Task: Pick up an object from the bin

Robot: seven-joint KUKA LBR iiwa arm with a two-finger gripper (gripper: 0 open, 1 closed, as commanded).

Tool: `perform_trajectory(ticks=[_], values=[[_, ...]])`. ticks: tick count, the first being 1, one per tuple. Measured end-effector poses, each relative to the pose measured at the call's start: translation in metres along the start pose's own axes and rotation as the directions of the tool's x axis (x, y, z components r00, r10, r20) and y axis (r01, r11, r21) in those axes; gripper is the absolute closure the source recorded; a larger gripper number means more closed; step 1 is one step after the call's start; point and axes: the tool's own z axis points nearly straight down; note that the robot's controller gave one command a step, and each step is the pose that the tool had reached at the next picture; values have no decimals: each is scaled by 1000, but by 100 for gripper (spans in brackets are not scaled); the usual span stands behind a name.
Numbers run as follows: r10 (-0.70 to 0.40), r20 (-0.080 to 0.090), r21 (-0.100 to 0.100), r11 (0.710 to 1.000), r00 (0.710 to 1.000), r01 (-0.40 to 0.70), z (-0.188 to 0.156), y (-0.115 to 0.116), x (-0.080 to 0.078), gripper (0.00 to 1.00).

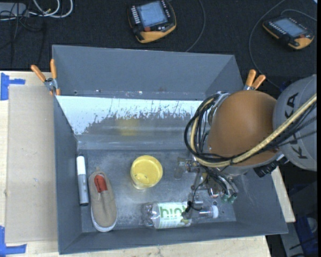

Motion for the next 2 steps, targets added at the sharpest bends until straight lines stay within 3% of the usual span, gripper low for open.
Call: perform_trajectory(ticks=[1, 2], values=[[231, -2, 0, 973, 973, -231, 20, 52, -28, 0], [-132, -2, -1, 991, 991, 132, 41, 49, -66, 0]])
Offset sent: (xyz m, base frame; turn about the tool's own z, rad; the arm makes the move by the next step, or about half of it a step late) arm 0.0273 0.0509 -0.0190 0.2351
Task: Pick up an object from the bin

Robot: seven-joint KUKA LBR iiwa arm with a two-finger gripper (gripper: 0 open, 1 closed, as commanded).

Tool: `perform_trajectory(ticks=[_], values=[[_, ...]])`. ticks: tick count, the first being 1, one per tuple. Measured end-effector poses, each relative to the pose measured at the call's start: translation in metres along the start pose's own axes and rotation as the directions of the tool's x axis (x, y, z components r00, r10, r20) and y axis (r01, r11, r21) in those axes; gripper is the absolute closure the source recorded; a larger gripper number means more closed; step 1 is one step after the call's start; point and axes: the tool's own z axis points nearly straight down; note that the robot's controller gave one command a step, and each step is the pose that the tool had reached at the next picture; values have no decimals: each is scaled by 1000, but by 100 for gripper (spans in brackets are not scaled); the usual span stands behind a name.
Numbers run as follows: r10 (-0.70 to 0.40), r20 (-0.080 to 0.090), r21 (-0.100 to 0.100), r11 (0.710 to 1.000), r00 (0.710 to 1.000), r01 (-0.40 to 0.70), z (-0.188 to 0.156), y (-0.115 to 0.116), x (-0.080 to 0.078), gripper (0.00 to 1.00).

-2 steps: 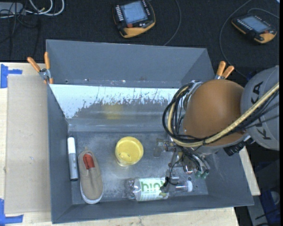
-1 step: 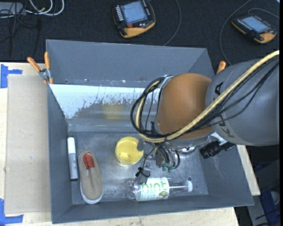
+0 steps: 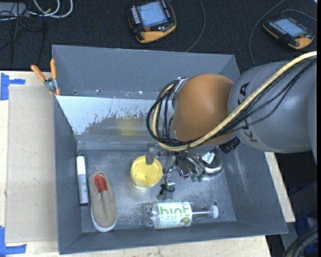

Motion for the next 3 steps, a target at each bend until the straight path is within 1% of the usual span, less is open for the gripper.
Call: perform_trajectory(ticks=[1, 2, 3], values=[[64, 0, 0, 998, 998, -64, 40, 3, -65, 0], [67, 4, -1, 998, 998, -67, 36, 3, -65, 100], [10, 15, -2, 1000, 1000, -10, 38, 7, -65, 100]])
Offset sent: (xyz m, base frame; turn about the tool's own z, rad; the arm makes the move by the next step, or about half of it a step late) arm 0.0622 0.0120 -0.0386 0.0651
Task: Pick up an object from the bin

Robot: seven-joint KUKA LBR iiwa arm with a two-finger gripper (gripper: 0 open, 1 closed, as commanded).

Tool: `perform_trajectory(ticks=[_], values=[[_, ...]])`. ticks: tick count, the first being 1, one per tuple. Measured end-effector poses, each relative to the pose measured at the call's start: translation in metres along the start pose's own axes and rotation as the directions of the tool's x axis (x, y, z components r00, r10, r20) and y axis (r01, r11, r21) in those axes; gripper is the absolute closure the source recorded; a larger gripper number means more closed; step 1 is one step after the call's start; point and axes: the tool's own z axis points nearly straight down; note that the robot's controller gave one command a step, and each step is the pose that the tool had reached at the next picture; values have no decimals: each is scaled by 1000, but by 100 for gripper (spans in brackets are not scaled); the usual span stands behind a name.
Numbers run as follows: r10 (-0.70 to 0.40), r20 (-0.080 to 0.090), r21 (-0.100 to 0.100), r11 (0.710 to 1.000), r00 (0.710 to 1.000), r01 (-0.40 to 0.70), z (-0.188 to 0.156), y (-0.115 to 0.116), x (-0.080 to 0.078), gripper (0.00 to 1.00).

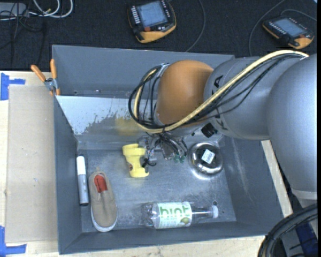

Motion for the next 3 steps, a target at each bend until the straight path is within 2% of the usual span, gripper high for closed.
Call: perform_trajectory(ticks=[1, 2, 3], values=[[24, 7, -1, 1000, 1000, -24, 7, 2, -4, 100], [79, 21, -5, 997, 997, -79, 19, -5, -11, 100], [82, 5, -2, 997, 997, -82, 27, -7, -7, 0]])
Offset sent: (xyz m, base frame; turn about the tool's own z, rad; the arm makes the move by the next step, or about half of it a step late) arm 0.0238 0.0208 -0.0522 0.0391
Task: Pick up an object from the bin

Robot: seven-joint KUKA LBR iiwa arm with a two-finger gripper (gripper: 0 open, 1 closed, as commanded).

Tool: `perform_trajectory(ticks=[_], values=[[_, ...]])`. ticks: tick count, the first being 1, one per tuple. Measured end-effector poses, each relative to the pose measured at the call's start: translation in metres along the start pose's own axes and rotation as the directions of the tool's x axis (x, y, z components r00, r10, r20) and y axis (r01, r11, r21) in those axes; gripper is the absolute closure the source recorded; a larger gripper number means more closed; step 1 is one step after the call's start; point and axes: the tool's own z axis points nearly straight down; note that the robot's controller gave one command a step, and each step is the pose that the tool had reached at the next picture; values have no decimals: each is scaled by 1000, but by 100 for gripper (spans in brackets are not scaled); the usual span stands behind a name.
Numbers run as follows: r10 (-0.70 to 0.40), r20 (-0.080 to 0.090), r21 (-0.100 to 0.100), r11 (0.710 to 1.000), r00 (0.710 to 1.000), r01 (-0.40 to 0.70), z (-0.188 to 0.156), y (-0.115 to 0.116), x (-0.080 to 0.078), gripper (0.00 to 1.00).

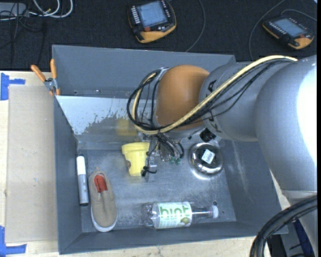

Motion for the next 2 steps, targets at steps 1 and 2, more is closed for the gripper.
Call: perform_trajectory(ticks=[1, 2], values=[[2, 12, -3, 1000, 1000, -2, -6, 1, -4, 100], [86, 29, -12, 996, 996, -85, 8, -88, -3, 100]])
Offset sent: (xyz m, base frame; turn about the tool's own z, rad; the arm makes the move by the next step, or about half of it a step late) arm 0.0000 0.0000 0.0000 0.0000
